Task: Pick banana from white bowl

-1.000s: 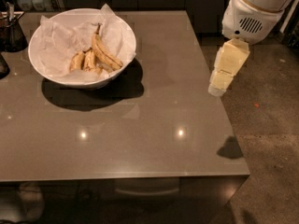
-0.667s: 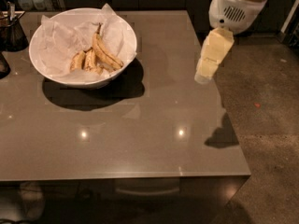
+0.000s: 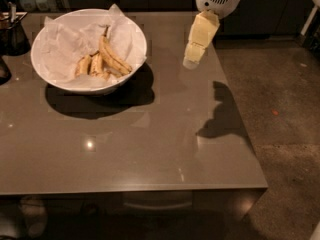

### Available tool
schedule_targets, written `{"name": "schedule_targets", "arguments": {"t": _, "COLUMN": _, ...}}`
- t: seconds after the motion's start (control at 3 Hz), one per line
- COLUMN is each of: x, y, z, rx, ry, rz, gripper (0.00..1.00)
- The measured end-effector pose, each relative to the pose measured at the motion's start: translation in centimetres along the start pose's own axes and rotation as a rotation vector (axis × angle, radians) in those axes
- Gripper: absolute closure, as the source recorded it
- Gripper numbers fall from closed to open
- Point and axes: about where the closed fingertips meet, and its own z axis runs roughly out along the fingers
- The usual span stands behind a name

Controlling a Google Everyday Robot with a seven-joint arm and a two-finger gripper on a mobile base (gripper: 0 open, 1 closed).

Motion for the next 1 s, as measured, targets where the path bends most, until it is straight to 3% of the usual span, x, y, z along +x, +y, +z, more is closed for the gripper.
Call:
{"name": "schedule_targets", "arguments": {"t": 0.33, "x": -1.2, "y": 0.3, "z": 0.1, "rx": 0.001, "ry": -0.02, "rz": -0.005, "gripper": 0.0}}
{"name": "schedule_targets", "arguments": {"t": 1.0, "x": -8.2, "y": 0.9, "z": 3.1, "rx": -0.018, "ry": 0.018, "rz": 0.005, "gripper": 0.0}}
